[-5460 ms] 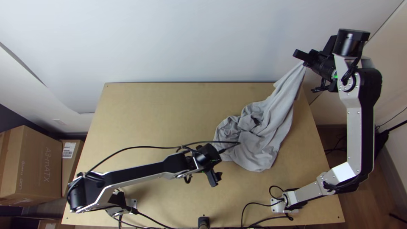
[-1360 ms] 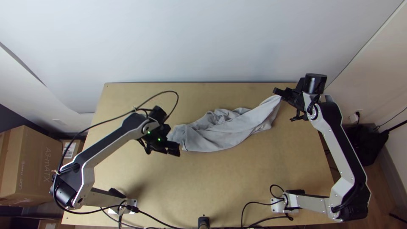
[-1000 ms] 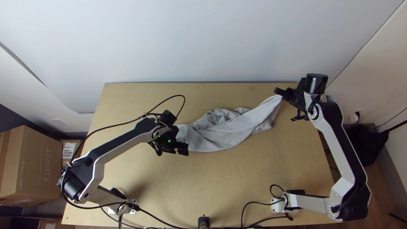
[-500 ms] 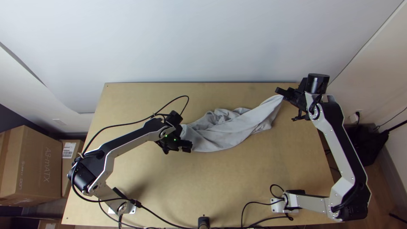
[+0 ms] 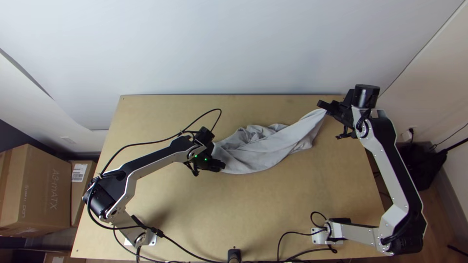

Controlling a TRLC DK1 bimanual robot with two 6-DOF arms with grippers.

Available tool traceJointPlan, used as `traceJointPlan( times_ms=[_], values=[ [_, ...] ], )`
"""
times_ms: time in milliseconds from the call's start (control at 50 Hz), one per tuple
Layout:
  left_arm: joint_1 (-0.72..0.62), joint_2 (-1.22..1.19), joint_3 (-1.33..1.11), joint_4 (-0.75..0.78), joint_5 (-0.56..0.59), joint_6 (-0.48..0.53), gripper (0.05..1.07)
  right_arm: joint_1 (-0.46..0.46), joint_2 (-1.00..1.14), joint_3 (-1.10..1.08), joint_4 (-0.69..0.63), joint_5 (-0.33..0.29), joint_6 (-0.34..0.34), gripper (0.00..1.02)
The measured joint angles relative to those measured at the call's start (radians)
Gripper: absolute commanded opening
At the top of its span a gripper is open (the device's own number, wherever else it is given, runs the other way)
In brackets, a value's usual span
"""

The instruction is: Fold the t-shirt

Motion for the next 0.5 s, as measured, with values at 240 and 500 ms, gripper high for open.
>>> traceJointPlan(
  times_ms=[240,500],
  values=[
    [0.047,-0.011,0.0,0.028,-0.007,0.004,0.08,-0.045,-0.023,0.0,0.0,0.0,-0.004,0.02],
    [0.25,-0.134,0.079,-0.062,-0.007,0.013,0.08,-0.079,-0.094,-0.004,-0.004,-0.001,-0.04,0.02]
  ],
)
